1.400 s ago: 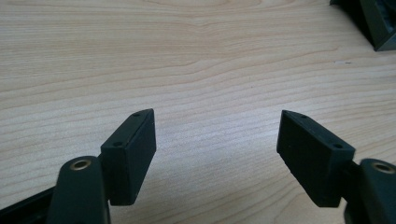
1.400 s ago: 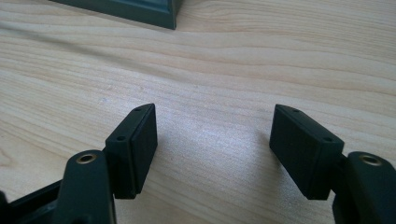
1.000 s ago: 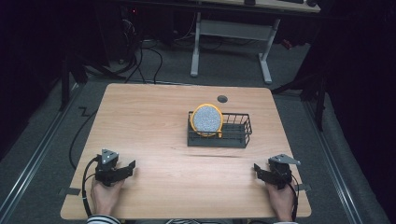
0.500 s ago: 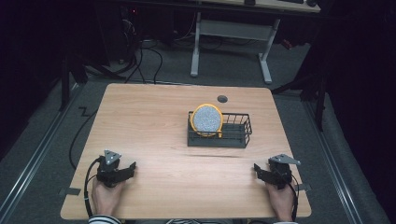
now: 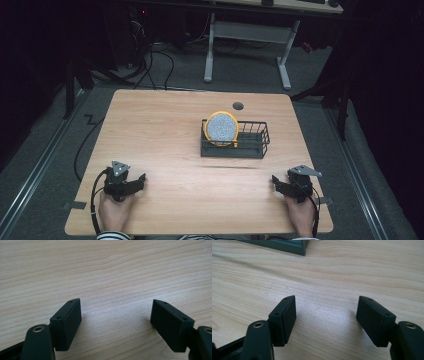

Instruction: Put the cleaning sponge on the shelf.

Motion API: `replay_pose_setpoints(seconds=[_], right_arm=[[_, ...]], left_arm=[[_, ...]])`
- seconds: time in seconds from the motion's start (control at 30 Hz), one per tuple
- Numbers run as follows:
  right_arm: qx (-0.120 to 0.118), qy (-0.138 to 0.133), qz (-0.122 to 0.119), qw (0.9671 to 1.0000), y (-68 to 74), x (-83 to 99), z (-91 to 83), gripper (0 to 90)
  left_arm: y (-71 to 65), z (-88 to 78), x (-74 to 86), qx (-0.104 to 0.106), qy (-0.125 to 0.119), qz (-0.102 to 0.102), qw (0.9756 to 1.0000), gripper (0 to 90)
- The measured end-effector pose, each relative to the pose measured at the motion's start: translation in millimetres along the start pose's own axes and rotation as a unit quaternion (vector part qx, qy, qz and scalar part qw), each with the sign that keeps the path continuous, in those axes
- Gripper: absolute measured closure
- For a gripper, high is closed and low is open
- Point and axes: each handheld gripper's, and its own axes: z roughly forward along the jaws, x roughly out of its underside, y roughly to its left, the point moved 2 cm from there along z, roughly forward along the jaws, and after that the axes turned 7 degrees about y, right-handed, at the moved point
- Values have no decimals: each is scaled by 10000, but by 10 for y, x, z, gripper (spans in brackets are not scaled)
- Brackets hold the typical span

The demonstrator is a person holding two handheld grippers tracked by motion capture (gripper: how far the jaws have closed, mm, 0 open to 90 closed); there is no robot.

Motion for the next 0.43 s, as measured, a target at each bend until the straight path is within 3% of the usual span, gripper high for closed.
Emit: replay_pose_setpoints(seconds=[0.43], right_arm=[[-1, -3, 3, 10000, -3, 0, 0, 324]], left_arm=[[0, 1, -1, 6, 2, 6, 10000, 250]])
